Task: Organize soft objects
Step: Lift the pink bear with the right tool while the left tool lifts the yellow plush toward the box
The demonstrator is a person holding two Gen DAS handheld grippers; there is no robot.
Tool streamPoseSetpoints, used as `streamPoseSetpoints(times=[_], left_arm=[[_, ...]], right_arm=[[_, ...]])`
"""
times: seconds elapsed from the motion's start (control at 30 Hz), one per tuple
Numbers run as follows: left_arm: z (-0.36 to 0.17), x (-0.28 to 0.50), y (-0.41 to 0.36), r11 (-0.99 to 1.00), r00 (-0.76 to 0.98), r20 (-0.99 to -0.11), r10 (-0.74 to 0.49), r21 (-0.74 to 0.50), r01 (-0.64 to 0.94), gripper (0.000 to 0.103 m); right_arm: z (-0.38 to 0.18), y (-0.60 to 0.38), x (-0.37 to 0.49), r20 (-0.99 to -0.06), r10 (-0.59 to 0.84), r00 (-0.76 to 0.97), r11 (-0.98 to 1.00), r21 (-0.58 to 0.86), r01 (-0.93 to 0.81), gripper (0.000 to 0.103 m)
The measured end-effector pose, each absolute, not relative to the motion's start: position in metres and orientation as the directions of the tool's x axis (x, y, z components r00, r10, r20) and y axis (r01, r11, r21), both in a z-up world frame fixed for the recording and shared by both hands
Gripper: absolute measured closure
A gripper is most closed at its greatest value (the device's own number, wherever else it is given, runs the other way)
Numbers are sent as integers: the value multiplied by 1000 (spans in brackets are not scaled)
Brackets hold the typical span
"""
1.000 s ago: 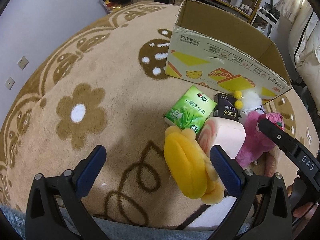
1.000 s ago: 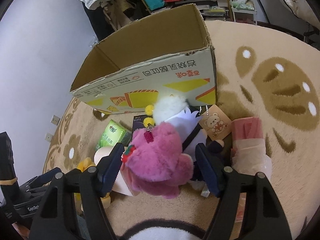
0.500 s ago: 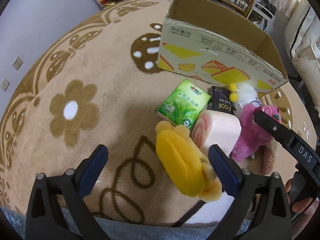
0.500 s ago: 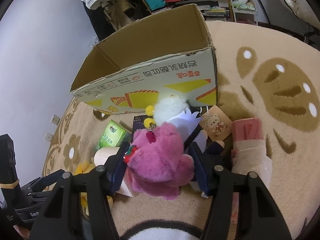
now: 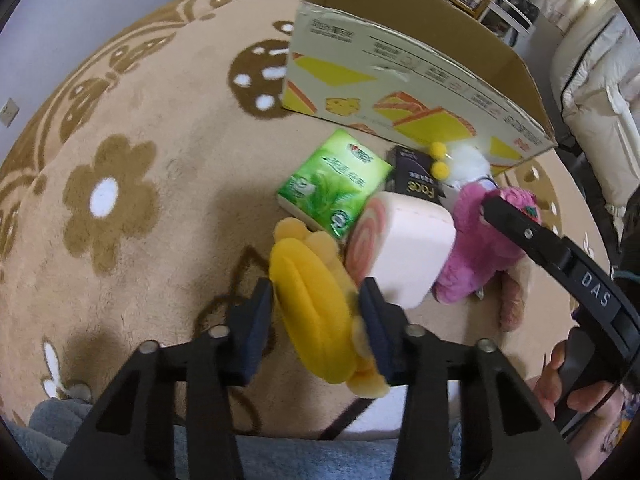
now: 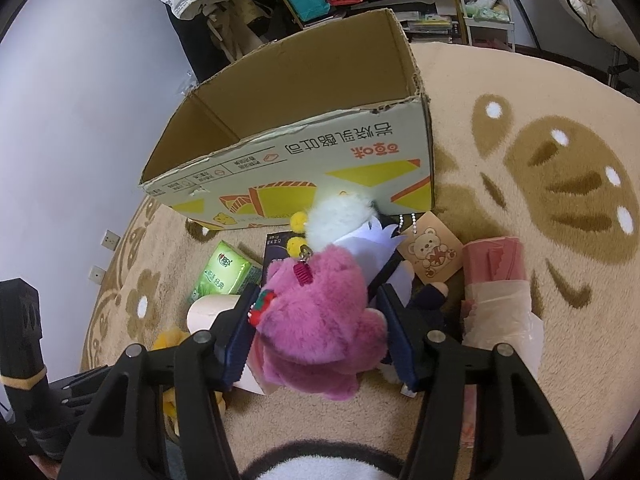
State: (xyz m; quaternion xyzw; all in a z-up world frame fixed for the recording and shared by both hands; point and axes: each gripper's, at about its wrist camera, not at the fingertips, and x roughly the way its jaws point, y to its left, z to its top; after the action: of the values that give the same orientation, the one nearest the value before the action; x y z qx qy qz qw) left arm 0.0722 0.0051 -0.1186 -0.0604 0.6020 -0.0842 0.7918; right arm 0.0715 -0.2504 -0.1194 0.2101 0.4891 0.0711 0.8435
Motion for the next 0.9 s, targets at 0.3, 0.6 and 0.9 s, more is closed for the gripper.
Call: streamPoseSetpoints(times=[0.3,0.6,0.9], left_arm=[[-115,70,7,981,291,-937,-191,-186,45,68],[-113,68,10,982,316,-930,-189,-184,46,73],[-108,65,5,984,338,-924,-180,-163,76,74]], right_arm=[[-115,-248,70,-783,330,527,906,419,55,42],[-110,-247,66,-776,323,542,910,411,46,43],[-110,-247,66,-778,310,546,914,402,55,43]])
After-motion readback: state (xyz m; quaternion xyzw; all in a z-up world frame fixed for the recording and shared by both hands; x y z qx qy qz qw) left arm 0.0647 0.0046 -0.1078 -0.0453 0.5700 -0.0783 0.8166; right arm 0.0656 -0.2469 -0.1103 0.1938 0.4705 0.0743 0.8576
